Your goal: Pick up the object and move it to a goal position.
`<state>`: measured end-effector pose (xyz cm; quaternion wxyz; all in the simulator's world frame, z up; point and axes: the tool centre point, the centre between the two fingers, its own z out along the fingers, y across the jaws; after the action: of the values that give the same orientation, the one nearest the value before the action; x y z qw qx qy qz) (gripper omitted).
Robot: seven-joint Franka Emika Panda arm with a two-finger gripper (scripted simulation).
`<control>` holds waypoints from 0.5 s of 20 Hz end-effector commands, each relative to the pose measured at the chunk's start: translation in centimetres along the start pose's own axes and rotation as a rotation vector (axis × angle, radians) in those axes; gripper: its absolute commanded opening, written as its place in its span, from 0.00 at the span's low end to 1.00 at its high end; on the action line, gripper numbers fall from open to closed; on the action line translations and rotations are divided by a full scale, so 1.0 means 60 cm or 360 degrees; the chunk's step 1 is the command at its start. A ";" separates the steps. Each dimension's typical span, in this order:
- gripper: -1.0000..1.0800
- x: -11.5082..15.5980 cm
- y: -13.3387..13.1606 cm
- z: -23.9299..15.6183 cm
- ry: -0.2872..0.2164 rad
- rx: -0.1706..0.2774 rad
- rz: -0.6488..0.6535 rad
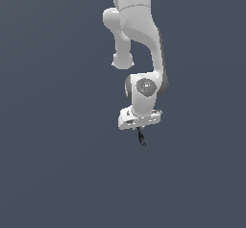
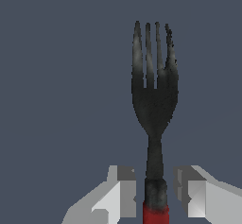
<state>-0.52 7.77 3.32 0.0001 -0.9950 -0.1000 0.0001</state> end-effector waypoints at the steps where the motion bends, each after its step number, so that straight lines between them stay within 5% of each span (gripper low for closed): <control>1: 0.00 0.005 -0.002 -0.026 0.0003 0.0000 0.0000; 10: 0.00 0.030 -0.014 -0.168 0.0003 0.0000 0.0000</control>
<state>0.81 8.77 11.70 0.0000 -0.9950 -0.1000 -0.0003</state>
